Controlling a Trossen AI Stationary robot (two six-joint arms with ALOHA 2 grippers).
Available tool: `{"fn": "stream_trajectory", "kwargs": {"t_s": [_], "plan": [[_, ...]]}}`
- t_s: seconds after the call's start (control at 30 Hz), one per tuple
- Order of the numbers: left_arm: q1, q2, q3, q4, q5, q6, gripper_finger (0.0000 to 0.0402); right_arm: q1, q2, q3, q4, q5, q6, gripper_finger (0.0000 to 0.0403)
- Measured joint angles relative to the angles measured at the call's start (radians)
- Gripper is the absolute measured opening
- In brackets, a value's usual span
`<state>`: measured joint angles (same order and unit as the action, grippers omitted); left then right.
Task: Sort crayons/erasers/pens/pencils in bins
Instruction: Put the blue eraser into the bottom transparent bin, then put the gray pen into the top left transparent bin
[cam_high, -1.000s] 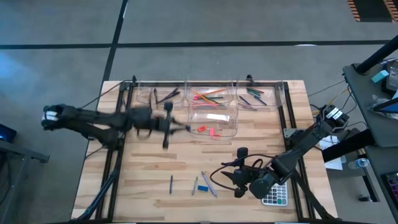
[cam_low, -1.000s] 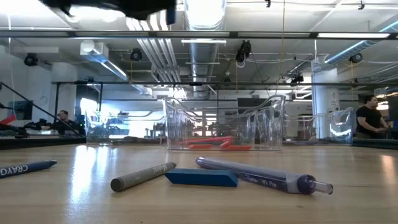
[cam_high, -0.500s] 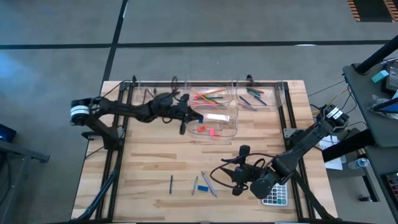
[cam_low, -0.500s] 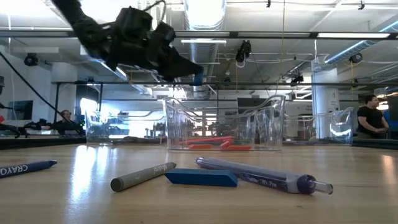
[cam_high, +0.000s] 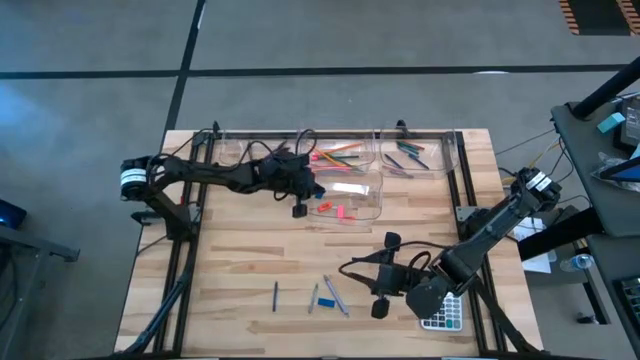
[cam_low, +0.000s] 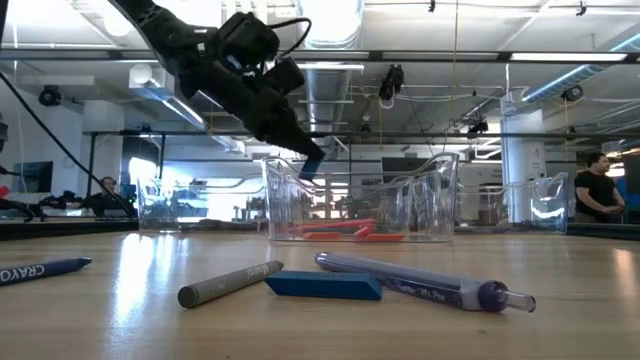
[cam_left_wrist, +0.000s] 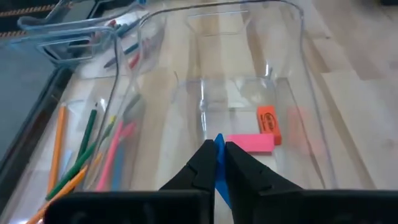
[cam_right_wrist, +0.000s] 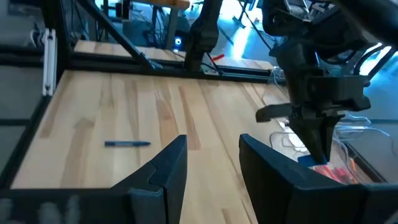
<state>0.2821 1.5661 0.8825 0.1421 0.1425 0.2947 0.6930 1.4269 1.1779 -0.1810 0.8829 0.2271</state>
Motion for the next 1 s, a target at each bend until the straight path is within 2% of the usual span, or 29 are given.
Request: {"fn": "stream_trajectory", "kwargs": {"t_s": [0.13,0.3,0.4,0.6,0.73,0.83,0.9,1.0], "plan": [[0.001,0.000,0.011,-0.012,-0.002,0.000,0.0016,0.000,0.000,0.018,-0.029,-0.001,0.005,0.0137],[-0.003,-0.001,0.024,-0.059,0.001,-0.001,0.0047,0.000,-0.002,0.073,-0.143,-0.036,0.134,0.0137],[-0.003,-0.001,0.024,-0.063,0.023,-0.001,0.0078,0.000,-0.002,0.096,-0.226,-0.075,0.191,0.0137],[-0.005,-0.033,0.024,-0.087,0.027,-0.007,0.0147,0.000,0.000,0.120,-0.313,-0.081,0.319,0.0137],[-0.009,-0.211,0.023,-0.083,0.027,-0.040,0.0158,-0.002,0.009,0.119,-0.322,-0.144,0.343,0.0137],[-0.033,-0.399,0.004,-0.072,0.027,-0.099,0.0151,-0.015,0.009,0.122,-0.304,-0.252,0.432,0.0137],[-0.068,-0.514,-0.039,-0.070,0.028,-0.124,0.0141,-0.016,0.010,0.122,-0.298,-0.319,0.481,0.0137],[-0.150,-0.645,-0.152,-0.043,0.013,-0.205,0.0121,0.004,0.042,0.123,-0.304,-0.331,0.479,0.0137]]}}
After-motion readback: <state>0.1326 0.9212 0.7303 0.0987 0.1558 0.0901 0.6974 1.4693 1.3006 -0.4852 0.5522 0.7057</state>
